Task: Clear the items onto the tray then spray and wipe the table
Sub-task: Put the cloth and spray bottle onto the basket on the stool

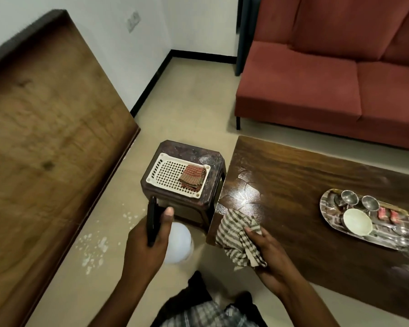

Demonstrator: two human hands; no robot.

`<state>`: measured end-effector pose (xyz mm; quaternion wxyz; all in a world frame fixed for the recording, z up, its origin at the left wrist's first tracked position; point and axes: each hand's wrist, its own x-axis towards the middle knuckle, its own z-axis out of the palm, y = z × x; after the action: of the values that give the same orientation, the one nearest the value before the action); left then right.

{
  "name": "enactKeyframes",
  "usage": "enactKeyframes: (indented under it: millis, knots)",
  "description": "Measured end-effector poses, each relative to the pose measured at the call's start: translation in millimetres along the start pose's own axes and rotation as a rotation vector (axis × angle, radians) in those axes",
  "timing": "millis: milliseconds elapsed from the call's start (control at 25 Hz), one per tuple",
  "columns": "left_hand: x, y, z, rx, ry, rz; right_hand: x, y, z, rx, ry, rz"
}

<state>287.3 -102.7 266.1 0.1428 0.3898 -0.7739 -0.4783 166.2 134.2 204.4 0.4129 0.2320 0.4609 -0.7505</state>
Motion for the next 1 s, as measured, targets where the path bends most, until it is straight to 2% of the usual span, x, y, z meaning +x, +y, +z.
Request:
enactKeyframes:
  millis: [200, 440, 640, 800, 1000]
  knots:
    - [31, 1, -29, 0.028, 0.030, 0.092, 8, -9, 44, -0.044, -0.040, -0.014]
    - [121, -26, -78, 0.059, -0.103, 0.146, 48, 2, 114, -0.061, -0.001, -0.034]
    - [210, -44, -106, 0.151, -0.229, 0.223, 87, 7, 173, 0.104, 0.078, 0.002]
    - [263, -40, -102, 0.210, -0.274, 0.298, 113, -1, 210, 0.116, 0.116, -0.089]
    - [313, -52, -67, 0.207, -0.306, 0.264, 168, -18, 221, 0.045, 0.147, -0.117]
